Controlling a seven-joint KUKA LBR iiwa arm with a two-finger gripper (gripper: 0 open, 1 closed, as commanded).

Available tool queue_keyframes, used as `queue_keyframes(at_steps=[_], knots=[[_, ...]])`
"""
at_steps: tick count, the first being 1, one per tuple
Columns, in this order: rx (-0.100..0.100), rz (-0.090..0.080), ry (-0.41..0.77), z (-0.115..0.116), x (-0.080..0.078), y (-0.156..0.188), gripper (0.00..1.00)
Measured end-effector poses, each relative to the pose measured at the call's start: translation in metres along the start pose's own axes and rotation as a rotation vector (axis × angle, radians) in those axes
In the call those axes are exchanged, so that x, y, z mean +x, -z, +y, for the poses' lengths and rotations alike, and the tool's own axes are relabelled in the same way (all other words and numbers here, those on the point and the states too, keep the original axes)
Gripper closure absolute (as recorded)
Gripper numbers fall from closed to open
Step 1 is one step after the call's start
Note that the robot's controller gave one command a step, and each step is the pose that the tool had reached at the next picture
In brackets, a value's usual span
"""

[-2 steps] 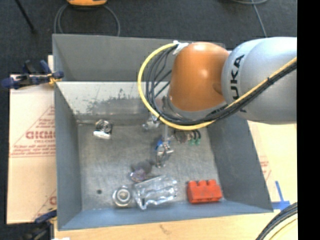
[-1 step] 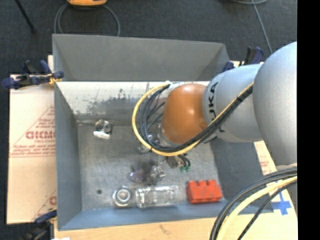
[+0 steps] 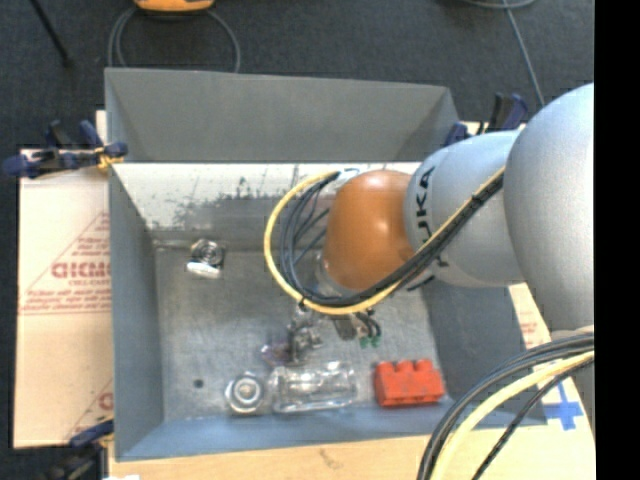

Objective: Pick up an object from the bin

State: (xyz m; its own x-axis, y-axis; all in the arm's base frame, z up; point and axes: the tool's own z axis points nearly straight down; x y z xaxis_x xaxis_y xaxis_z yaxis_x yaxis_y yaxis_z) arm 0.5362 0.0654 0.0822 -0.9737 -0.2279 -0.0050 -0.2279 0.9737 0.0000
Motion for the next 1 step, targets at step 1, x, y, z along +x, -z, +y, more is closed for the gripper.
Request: queue_keyframes(at_steps=[1], knots=[[0.003, -0.007, 0.199, -0.0262, -0.0175, 0.1372, 1.00]])
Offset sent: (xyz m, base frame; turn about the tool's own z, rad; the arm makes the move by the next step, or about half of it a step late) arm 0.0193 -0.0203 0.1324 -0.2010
